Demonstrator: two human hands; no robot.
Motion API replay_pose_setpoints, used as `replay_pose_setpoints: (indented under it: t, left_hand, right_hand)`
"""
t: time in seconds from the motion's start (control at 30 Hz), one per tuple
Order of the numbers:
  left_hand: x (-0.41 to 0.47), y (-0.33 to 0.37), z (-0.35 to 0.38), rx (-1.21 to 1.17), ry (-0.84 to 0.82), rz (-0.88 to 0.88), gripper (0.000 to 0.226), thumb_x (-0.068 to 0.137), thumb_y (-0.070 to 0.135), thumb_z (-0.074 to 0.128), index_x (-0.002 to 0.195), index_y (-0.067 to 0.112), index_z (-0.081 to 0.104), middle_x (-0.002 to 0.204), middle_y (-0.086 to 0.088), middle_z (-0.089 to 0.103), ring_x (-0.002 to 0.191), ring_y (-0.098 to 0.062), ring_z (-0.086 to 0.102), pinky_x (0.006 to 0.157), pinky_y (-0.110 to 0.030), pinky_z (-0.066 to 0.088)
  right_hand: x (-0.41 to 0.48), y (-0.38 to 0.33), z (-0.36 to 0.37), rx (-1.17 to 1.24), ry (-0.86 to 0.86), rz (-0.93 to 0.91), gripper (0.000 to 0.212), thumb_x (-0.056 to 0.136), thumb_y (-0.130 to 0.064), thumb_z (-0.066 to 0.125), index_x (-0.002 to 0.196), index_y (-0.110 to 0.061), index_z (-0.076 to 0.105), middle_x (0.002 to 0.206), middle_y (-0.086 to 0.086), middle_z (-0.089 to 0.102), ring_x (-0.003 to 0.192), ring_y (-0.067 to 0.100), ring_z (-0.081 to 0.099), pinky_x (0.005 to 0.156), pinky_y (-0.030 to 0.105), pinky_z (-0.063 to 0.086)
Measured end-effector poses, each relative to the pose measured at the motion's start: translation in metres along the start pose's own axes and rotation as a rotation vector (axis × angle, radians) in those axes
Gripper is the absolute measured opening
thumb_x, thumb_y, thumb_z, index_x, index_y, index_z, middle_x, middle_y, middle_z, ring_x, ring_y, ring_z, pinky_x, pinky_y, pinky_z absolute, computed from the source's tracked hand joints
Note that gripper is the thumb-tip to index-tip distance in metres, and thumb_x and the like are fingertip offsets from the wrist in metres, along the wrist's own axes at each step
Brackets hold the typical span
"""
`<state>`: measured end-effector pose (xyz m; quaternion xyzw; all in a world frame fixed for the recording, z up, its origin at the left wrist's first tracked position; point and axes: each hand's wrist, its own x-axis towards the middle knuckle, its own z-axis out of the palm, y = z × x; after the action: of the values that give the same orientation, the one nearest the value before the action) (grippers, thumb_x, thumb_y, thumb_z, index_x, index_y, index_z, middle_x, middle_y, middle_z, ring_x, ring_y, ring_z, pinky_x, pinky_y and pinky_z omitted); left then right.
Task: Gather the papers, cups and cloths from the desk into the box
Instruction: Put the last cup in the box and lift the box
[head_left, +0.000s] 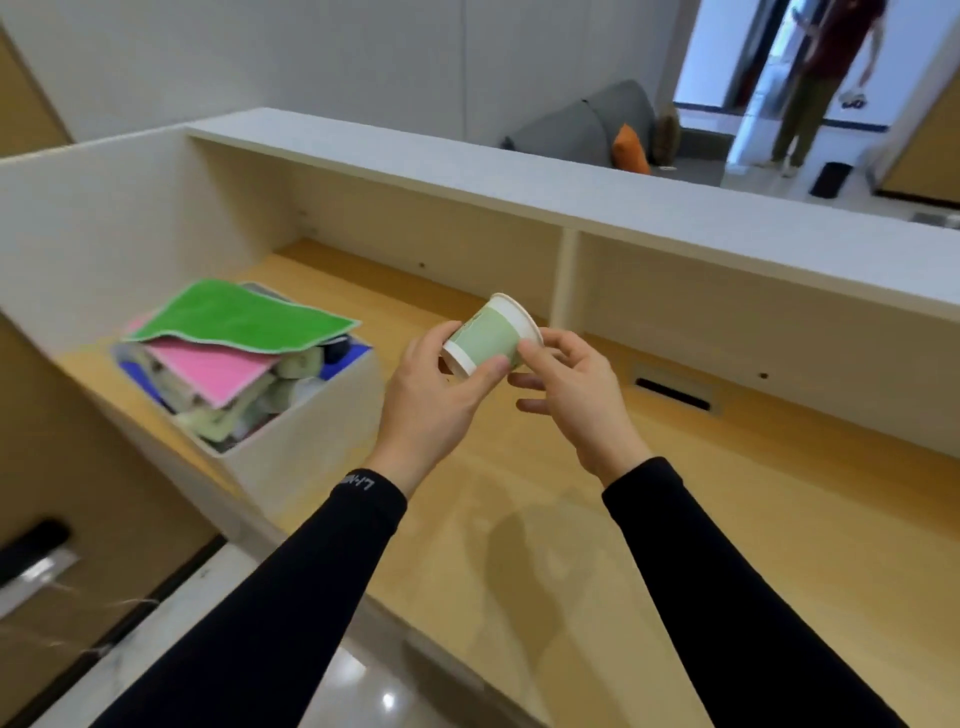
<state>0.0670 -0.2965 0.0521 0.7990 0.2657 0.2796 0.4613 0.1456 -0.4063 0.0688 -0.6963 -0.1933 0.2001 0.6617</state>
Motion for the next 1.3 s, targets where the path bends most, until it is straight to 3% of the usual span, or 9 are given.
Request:
replay_pose_setpoints:
  t: [0.27, 0.37, 0.47, 0.63, 0.83, 1.03, 1.1, 1.2, 1.3]
  left_hand:
    - [0.019, -0.078, -0.190, 0.079, 0.230, -0.071, 0.054, 0.077, 0.037, 0.071, 0.125, 0.023, 0.049, 0.113, 0.006, 0.055, 0.094, -0.013, 0.054, 0.068, -0.019, 0.040]
    - [0.023, -0.102, -0.231, 0.174, 0.191, -0.072, 0.054, 0.077, 0.035, 0.070, 0.126, 0.025, 0.048, 0.120, 0.001, 0.055, 0.101, -0.018, 0.055, 0.073, -0.023, 0.040]
    - [0.022, -0.122, -0.238, 0.316, 0.088, -0.014, 0.056, 0.081, 0.039, 0.065, 0.133, 0.031, 0.046, 0.132, -0.001, 0.051, 0.116, -0.019, 0.051, 0.085, -0.026, 0.036]
    - [0.024, -0.147, -0.207, 0.492, 0.016, -0.039, 0.058, 0.086, 0.046, 0.057, 0.139, 0.032, 0.041, 0.125, -0.003, 0.053, 0.110, -0.023, 0.054, 0.084, -0.028, 0.036]
    - [0.034, -0.176, -0.183, 0.846, -0.045, -0.110, 0.040, 0.092, 0.041, 0.041, 0.119, 0.022, 0.063, 0.115, -0.008, 0.059, 0.111, -0.026, 0.045, 0.089, -0.036, 0.034]
    - [0.061, -0.147, -0.221, 0.608, 0.268, 0.269, 0.038, 0.083, 0.036, 0.044, 0.053, 0.018, 0.057, 0.052, 0.011, 0.040, 0.045, -0.013, 0.040, 0.045, -0.021, 0.022]
    - [0.076, -0.131, -0.238, 0.505, 0.340, 0.286, 0.042, 0.086, 0.038, 0.043, 0.048, 0.022, 0.052, 0.038, 0.012, 0.033, 0.034, -0.009, 0.032, 0.042, -0.017, 0.018]
    - [0.103, -0.122, -0.258, 0.363, 0.481, 0.124, 0.038, 0.090, 0.032, 0.048, 0.058, 0.015, 0.061, 0.048, -0.006, 0.057, 0.047, -0.026, 0.051, 0.047, -0.027, 0.032]
    - [0.127, -0.133, -0.273, 0.359, 0.490, -0.044, 0.020, 0.088, 0.028, 0.051, 0.077, 0.021, 0.067, 0.068, 0.001, 0.063, 0.069, -0.021, 0.055, 0.062, -0.027, 0.037]
  right_hand:
    - [-0.013, -0.008, 0.175, -0.016, -0.118, 0.007, 0.039, 0.090, -0.017, 0.056, 0.128, -0.021, 0.049, 0.093, -0.001, 0.061, 0.083, 0.015, 0.062, 0.071, 0.033, 0.054]
    - [-0.011, -0.006, 0.202, -0.061, -0.105, 0.035, 0.039, 0.089, -0.014, 0.056, 0.127, -0.017, 0.050, 0.089, 0.001, 0.059, 0.082, 0.016, 0.060, 0.068, 0.032, 0.052]
    - [-0.005, 0.002, 0.214, -0.066, -0.053, 0.093, 0.039, 0.088, -0.012, 0.055, 0.126, -0.014, 0.051, 0.082, 0.000, 0.057, 0.080, 0.017, 0.059, 0.065, 0.031, 0.049]
    - [-0.001, 0.017, 0.222, -0.087, -0.027, 0.140, 0.039, 0.088, -0.012, 0.054, 0.127, -0.012, 0.049, 0.083, -0.001, 0.055, 0.079, 0.016, 0.059, 0.063, 0.029, 0.048]
    - [0.017, 0.031, 0.230, -0.129, -0.075, 0.173, 0.033, 0.088, -0.014, 0.054, 0.122, -0.015, 0.054, 0.091, 0.001, 0.059, 0.081, 0.016, 0.060, 0.065, 0.029, 0.049]
    - [0.059, 0.033, 0.231, -0.134, 0.031, 0.106, 0.007, 0.087, -0.022, 0.057, 0.081, -0.026, 0.058, 0.086, 0.003, 0.063, 0.074, 0.016, 0.061, 0.072, 0.038, 0.051]
    - [0.073, 0.024, 0.235, -0.101, 0.093, 0.012, 0.009, 0.087, -0.024, 0.057, 0.079, -0.030, 0.057, 0.081, 0.001, 0.063, 0.071, 0.015, 0.061, 0.074, 0.040, 0.053]
    - [0.095, 0.008, 0.243, -0.123, 0.052, -0.096, 0.009, 0.085, -0.024, 0.058, 0.086, -0.033, 0.060, 0.079, 0.001, 0.063, 0.072, 0.016, 0.059, 0.073, 0.037, 0.052]
    - [0.108, 0.007, 0.253, -0.196, -0.031, -0.034, 0.014, 0.086, -0.021, 0.059, 0.099, -0.025, 0.062, 0.087, -0.001, 0.064, 0.077, 0.015, 0.061, 0.071, 0.034, 0.052]
